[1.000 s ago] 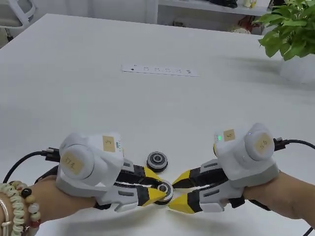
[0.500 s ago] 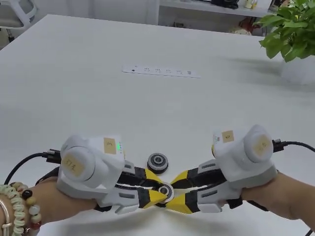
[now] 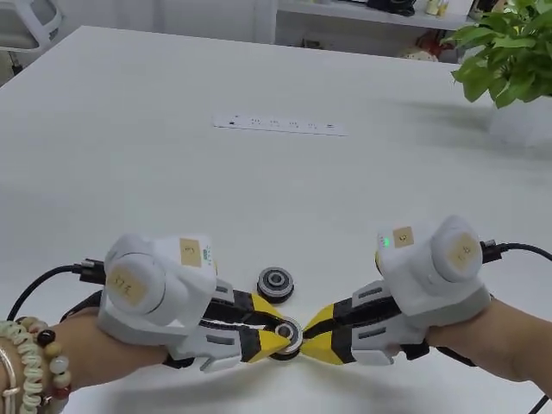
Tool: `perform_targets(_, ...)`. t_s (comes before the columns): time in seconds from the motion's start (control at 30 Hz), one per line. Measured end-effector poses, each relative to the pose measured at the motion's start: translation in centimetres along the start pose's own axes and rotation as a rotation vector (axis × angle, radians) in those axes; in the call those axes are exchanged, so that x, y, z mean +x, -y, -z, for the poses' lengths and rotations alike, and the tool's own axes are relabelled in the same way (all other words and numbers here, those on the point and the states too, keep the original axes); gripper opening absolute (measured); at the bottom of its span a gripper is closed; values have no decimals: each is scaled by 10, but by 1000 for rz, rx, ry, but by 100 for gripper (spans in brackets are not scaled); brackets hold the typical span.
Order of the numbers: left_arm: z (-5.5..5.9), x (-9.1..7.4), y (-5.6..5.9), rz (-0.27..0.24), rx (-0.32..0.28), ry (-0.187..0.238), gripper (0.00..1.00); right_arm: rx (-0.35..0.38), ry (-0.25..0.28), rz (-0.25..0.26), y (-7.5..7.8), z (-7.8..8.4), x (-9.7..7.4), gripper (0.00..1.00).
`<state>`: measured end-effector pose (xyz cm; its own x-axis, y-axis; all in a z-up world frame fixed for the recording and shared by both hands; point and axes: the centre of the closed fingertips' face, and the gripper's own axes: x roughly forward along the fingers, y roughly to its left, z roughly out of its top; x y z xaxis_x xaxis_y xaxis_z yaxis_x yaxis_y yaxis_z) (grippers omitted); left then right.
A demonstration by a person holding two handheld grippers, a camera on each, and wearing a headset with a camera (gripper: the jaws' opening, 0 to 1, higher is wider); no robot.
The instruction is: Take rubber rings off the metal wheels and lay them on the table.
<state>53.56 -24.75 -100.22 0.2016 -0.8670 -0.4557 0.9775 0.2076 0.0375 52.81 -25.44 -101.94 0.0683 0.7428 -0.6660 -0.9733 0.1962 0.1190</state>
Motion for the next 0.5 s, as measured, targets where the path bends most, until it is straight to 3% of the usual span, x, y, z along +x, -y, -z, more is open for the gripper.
perform_targets(0.13,0,0,0,1,0,1,13,18,0,3,0,-1,0,9)
perform_targets(0.2,0,0,0,1,0,1,13,34,0,2,-2,-2,2,22)
perform_targets(0.27,0,0,1,1,1,2,13,-17,-2,20,0,-4,5,20)
perform_targets(0.37,0,0,1,1,1,2,13,-7,21,21,0,-9,8,24)
perform_targets(0.5,0,-1,1,3,1,3,13,-30,10,15,-1,-8,9,22)
